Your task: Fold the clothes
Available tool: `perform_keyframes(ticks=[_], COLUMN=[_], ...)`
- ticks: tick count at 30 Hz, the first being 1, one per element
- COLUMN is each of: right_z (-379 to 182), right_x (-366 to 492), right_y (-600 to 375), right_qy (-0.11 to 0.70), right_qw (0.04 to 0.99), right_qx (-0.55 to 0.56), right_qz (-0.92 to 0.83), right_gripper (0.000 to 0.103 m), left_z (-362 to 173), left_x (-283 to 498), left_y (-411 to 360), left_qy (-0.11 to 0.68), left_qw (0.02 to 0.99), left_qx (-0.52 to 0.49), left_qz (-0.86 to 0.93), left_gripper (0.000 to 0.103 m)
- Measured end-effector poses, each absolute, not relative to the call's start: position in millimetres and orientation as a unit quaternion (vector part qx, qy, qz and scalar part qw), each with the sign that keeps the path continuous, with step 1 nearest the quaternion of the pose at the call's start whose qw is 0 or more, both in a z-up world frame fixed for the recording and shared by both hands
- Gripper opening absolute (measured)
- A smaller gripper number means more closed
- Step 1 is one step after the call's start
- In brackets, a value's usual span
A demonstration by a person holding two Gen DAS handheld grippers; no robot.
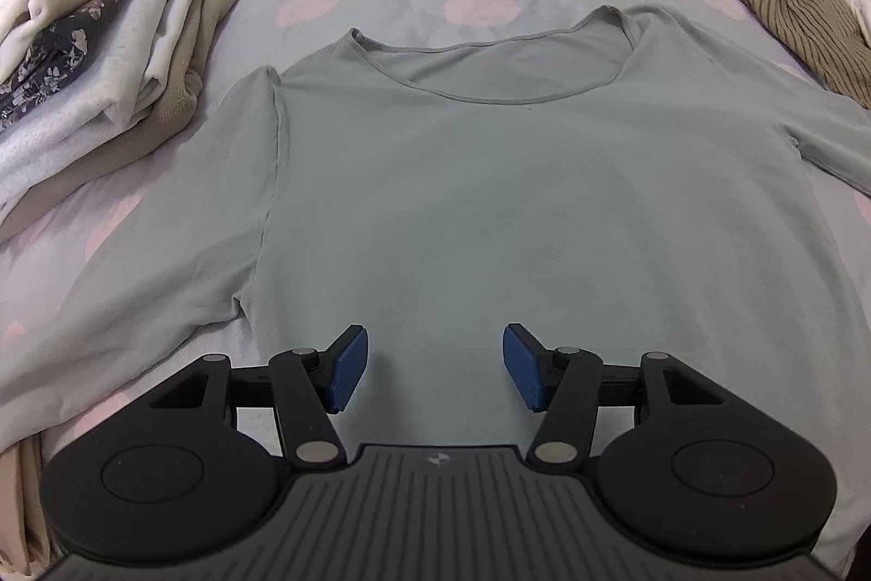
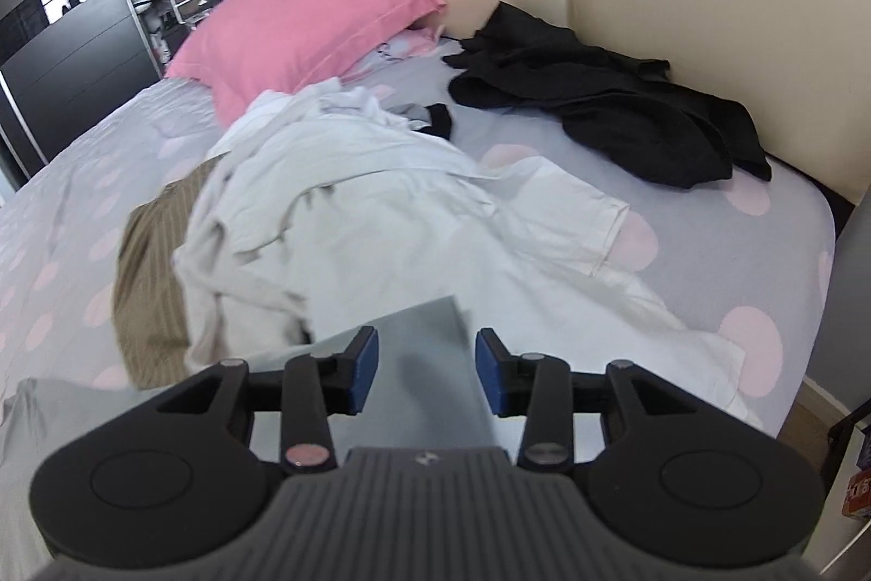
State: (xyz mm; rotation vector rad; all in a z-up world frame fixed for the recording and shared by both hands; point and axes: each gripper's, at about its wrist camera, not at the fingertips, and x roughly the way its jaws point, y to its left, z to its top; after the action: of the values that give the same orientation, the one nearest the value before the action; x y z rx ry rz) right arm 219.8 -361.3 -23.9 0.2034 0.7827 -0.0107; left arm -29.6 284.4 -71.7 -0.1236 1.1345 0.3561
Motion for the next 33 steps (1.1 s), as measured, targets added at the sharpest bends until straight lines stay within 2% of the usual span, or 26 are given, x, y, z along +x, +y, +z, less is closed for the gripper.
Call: perform_keyframes(ticks=[4, 7, 8, 9, 10, 11, 21, 28, 33], right_z=[-33.1, -36.9, -37.4, -37.5, -36.3, -33.6, 37.7, 75.7, 80.9], right_x=[231.2, 234.2, 233.8, 233.3, 232.7, 231.0, 194.2, 168.1, 137.9], right_y=[-373.4, -374.6, -373.0, -371.8, -370.7, -369.8, -313.7, -187.1, -92.7], right_qy=[0.378, 0.373, 0.369, 0.365, 0.363, 0.361, 0.338, 0.357, 0.369], right_qw=[0.917, 0.917, 0.918, 0.919, 0.920, 0.922, 0.921, 0.884, 0.847], right_qx=[0.127, 0.143, 0.143, 0.142, 0.141, 0.139, 0.144, 0.127, 0.088], right_qz=[0.005, 0.023, 0.030, 0.035, 0.038, 0.039, 0.127, 0.273, 0.373], right_gripper=[0.049, 0.049, 0.046, 0.039, 0.015, 0.007, 0.006, 0.006, 0.006], left_z=[-74.7, -76.6, -77.0, -77.0, -76.6, -75.6, -55.7, -27.2, -20.6], left_x=[-26.0, -24.0, -23.7, -23.8, -24.0, -24.5, -26.4, -30.5, -37.2], left_y=[284.8, 282.9, 282.3, 281.9, 281.6, 281.4, 281.5, 289.0, 294.5], left_qy=[0.534, 0.536, 0.536, 0.536, 0.535, 0.534, 0.514, 0.487, 0.476], left_qw=[0.827, 0.826, 0.826, 0.826, 0.827, 0.828, 0.840, 0.856, 0.861], left_qx=[-0.060, -0.057, -0.056, -0.055, -0.055, -0.056, -0.066, -0.070, -0.088], left_qz=[0.167, 0.165, 0.165, 0.164, 0.163, 0.163, 0.158, 0.159, 0.157], left_gripper=[0.053, 0.053, 0.053, 0.053, 0.053, 0.053, 0.053, 0.053, 0.053])
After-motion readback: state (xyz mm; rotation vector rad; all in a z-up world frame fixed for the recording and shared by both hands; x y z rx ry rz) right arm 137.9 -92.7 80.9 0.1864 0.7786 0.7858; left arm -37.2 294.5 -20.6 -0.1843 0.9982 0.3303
